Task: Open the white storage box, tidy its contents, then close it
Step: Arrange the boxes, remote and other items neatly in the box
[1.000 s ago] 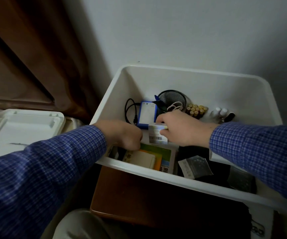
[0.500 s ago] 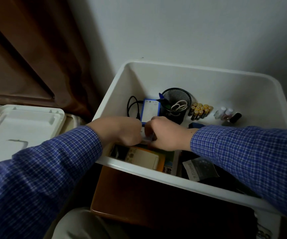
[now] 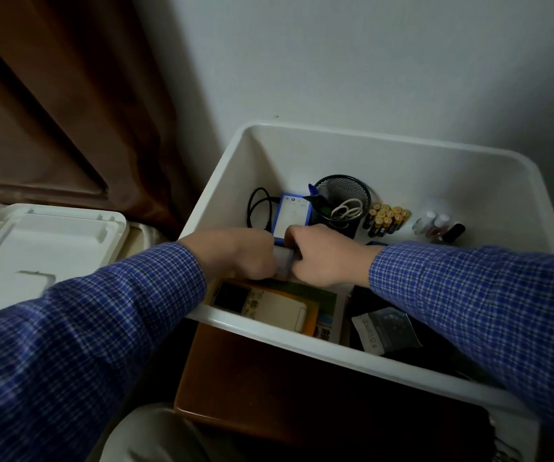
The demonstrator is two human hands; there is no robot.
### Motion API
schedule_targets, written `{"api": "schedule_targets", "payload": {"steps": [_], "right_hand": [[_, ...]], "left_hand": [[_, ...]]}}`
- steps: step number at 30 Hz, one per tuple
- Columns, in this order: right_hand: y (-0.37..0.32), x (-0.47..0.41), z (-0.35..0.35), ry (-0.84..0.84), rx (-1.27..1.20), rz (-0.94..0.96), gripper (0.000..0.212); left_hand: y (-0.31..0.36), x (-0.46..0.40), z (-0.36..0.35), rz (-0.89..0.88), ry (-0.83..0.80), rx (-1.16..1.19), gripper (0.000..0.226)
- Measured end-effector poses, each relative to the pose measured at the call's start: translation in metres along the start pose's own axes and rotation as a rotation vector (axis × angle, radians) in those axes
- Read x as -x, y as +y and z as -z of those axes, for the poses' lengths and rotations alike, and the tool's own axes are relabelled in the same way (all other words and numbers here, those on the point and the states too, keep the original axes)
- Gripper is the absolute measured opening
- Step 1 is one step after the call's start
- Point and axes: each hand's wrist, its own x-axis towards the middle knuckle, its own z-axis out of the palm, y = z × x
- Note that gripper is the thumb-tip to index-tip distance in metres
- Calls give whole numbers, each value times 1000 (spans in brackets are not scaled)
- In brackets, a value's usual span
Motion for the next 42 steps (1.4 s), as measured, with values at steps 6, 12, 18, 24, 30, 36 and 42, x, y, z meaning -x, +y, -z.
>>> {"api": "schedule_targets", "payload": {"steps": [6, 12, 18, 24, 30, 36, 42], "right_hand": [[-6, -6, -1, -55, 216, -38, 61], [-21, -17, 4, -195, 335, -48, 86], [-35, -17, 11, -320, 503, -40, 84], [-36, -12, 14, -376, 561, 64, 63], [-42, -10, 12, -421, 755, 98, 34], [-37, -12, 8, -328, 826, 100, 29], [-24, -12, -4, -259, 499, 48, 18]], "left_hand": [[1, 5, 0, -47, -15, -54, 38], [3, 15, 0, -94, -147, -218, 23], [5, 23, 5, -99, -142, -275, 34], [-1, 26, 16, -86, 100, -193, 15], [4, 16, 20, -42, 192, -214, 30], [8, 8, 18, -18, 132, -231, 35], [7, 6, 19, -14, 122, -222, 33]]}}
